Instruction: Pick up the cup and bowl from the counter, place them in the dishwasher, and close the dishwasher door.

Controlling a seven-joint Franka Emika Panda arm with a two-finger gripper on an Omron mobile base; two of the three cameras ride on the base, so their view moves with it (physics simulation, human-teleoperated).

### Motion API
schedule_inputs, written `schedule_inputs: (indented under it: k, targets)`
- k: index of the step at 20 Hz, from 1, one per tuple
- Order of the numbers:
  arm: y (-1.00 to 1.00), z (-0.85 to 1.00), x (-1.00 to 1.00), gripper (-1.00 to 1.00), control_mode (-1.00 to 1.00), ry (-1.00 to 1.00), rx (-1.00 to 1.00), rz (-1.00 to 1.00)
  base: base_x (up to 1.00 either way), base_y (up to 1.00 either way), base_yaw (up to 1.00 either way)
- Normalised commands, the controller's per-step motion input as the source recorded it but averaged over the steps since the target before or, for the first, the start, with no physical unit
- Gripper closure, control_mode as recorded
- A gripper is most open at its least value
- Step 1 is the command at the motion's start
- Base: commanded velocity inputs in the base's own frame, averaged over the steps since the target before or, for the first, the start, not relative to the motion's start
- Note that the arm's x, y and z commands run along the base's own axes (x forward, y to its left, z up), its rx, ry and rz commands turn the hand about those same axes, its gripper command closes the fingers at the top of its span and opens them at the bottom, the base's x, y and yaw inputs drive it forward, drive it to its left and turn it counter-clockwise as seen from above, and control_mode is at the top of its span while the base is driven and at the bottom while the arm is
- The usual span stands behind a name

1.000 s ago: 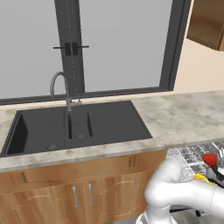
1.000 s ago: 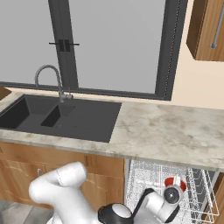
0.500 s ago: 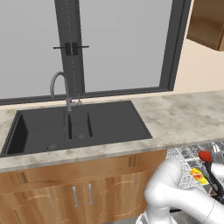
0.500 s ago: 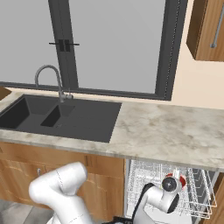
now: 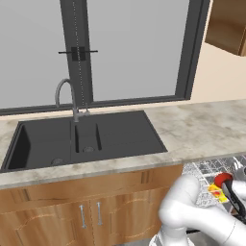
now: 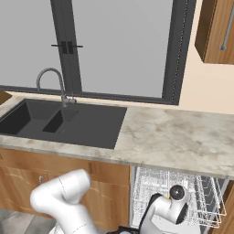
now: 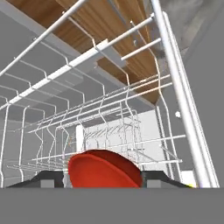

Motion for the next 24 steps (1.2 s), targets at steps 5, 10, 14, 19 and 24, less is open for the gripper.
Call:
schedule_inputs:
  k: [5, 10, 14, 19, 24]
  targets:
    - [-0.22, 0.15, -0.27, -1.00, -1.00, -0.13, 0.00, 0.00, 0.00, 0.00, 0.00]
    - [-0.01, 0.24, 0.00, -1.00, -1.00, -0.04, -0.01, -0.01, 0.00, 0.00, 0.00]
    - [0.00, 0.37, -0.21, -1.00, -1.00, 0.00, -0.12, 0.00, 0.00, 0.00, 0.00]
    - [-0.04, 0.48, -0.20, -1.00, -1.00, -0.01, -0.13, 0.00, 0.00, 0.00, 0.00]
    - [-0.23, 0.28, -0.26, -1.00, -1.00, -0.05, -0.06, 0.00, 0.00, 0.00, 0.00]
